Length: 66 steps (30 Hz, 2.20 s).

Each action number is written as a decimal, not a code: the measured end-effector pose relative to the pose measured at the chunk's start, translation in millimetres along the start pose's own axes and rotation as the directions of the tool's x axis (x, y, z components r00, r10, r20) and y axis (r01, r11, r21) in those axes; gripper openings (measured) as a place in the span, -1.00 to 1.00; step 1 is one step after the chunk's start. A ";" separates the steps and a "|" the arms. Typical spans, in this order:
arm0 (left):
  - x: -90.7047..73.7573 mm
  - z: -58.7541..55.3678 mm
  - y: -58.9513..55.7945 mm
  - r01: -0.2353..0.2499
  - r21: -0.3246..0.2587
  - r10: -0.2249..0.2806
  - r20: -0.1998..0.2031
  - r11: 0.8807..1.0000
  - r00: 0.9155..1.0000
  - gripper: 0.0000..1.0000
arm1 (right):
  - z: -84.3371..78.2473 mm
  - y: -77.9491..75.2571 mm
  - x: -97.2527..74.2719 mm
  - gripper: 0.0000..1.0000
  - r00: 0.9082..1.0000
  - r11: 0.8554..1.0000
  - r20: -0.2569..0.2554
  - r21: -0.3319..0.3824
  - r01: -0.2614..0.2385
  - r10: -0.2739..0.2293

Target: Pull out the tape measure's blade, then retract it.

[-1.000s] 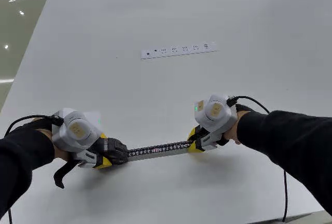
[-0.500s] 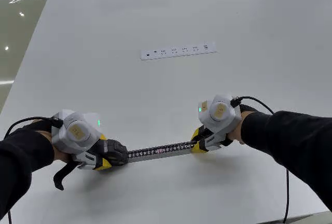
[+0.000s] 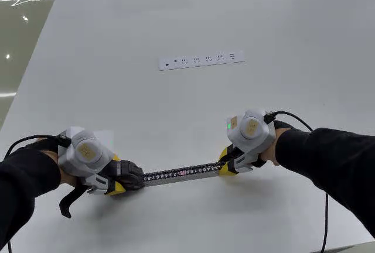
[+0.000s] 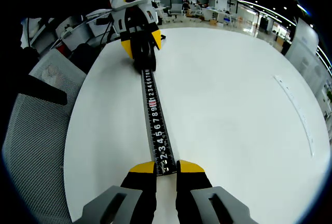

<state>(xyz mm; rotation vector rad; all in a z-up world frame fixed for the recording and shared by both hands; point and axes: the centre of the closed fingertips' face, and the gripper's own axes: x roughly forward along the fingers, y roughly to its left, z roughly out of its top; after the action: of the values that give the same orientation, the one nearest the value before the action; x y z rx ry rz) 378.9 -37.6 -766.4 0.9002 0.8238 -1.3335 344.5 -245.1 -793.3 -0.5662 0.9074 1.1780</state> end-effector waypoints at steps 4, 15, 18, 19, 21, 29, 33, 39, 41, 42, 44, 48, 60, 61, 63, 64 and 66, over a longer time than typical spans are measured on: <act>0.0 0.0 0.0 0.000 0.000 0.000 -0.001 1.000 1.000 -0.39 | -0.8 0.0 -1.5 -0.82 1.000 1.000 -0.001 0.006 -0.001 0.001; -0.4 0.1 -0.3 -0.001 0.001 0.001 -0.002 1.000 1.000 -0.39 | -5.4 -0.4 -4.4 -0.82 1.000 1.000 -0.009 0.009 0.002 -0.001; -0.7 0.4 -0.8 -0.002 0.002 0.002 -0.002 1.000 1.000 -0.39 | -5.8 -0.8 -4.6 -0.82 1.000 1.000 -0.008 0.010 0.002 -0.002; -0.7 0.5 -0.8 -0.002 0.002 0.002 -0.002 1.000 1.000 -0.39 | -6.0 -1.1 -4.6 -0.82 1.000 1.000 -0.008 0.009 0.002 -0.002; -0.7 0.4 -0.8 -0.003 0.003 0.003 -0.003 1.000 1.000 -0.39 | -6.6 -1.3 -5.1 -0.82 1.000 1.000 -0.008 0.010 0.001 -0.001; 0.0 0.2 -0.1 -0.003 -0.002 0.003 -0.002 1.000 1.000 -0.39 | -9.1 -1.8 -7.0 -0.82 1.000 1.000 -0.008 0.010 -0.002 0.002; 0.4 0.1 -0.2 -0.002 0.001 0.002 -0.002 1.000 1.000 -0.39 | -11.8 -2.6 -8.3 -0.82 1.000 1.000 -0.012 0.010 -0.001 0.001; 0.0 0.8 -0.7 -0.003 -0.001 0.003 -0.003 1.000 1.000 -0.39 | -14.6 -3.4 -9.8 -0.82 1.000 1.000 -0.011 0.021 0.001 -0.001; -0.1 1.1 -1.0 -0.003 -0.001 0.003 -0.004 1.000 1.000 -0.39 | -15.8 -3.4 -10.4 -0.82 1.000 1.000 -0.013 0.021 0.002 -0.001; -0.1 1.3 -1.2 -0.004 -0.001 0.004 -0.004 1.000 1.000 -0.39 | -16.7 -3.7 -10.9 -0.82 1.000 1.000 -0.013 0.024 0.003 -0.002; 0.1 1.3 -1.1 -0.004 -0.002 0.004 -0.004 1.000 1.000 -0.39 | -18.1 -4.0 -11.7 -0.82 1.000 1.000 -0.013 0.027 0.004 -0.003; -0.1 1.3 -1.2 -0.005 -0.001 0.005 -0.005 1.000 1.000 -0.39 | -20.3 -5.0 -13.0 -0.82 1.000 1.000 -0.015 0.029 0.006 -0.005; -0.3 1.4 -0.8 -0.006 -0.005 0.006 -0.003 1.000 1.000 -0.39 | -25.2 -8.3 -16.6 -0.83 1.000 0.999 -0.013 0.039 0.007 -0.007; -0.3 1.4 -0.8 -0.006 -0.005 0.006 -0.003 1.000 1.000 -0.39 | -25.7 -8.7 -16.6 -0.83 1.000 0.999 -0.013 0.039 0.007 -0.007; -0.5 1.5 -1.0 -0.006 -0.005 0.006 -0.003 1.000 1.000 -0.39 | -26.4 -9.5 -17.2 -0.83 1.000 0.999 -0.013 0.041 0.008 -0.007; -0.6 1.5 -1.1 -0.006 -0.005 0.006 -0.003 1.000 1.000 -0.39 | -26.6 -9.4 -17.4 -0.83 1.000 0.999 -0.013 0.042 0.008 -0.008; -0.8 1.6 -1.4 -0.006 -0.004 0.006 -0.003 1.000 1.000 -0.39 | -27.1 -9.2 -17.7 -0.83 1.000 0.999 -0.012 0.042 0.009 -0.009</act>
<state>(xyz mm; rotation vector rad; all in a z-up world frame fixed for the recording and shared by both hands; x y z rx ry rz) 377.4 -38.7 -765.0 0.9010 0.8254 -1.3246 343.1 -278.8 -793.7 -0.5431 0.9373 1.1458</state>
